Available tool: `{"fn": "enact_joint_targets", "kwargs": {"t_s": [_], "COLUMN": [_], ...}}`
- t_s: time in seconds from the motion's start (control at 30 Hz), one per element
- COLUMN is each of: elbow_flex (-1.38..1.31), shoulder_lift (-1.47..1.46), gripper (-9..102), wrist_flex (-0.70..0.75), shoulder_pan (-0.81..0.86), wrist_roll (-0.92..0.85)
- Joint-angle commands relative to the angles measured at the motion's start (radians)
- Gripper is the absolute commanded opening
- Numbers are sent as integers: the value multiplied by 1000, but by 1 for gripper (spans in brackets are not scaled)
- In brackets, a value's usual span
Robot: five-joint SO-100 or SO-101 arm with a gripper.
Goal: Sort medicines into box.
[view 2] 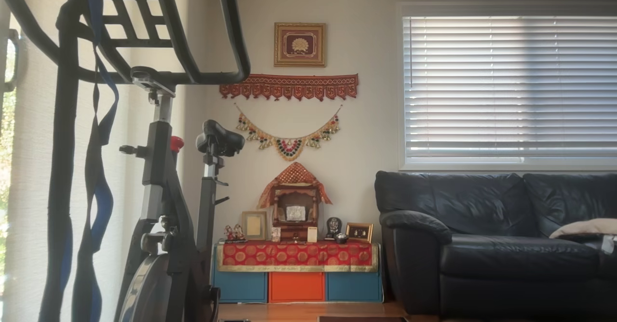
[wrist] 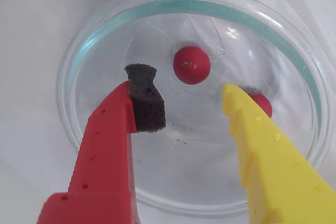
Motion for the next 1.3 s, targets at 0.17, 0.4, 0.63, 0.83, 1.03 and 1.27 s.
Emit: {"fn": "enact_joint_targets", "kwargs": {"t_s": [0.17, 0.4, 0.63, 0.83, 1.03, 1.27], "elbow_flex": [-2, 6, 12, 18, 25, 31], "shoulder_lift": [15, -15, -37, -37, -38, -55], "gripper": [19, 18, 18, 17, 17, 16], "wrist_flex": [-34, -55, -78, -86, -92, -114], "shoulder_pan": [-12, -15, -18, -20, -21, -23], "wrist_roll": [-11, -15, -14, -12, -15, -14]}}
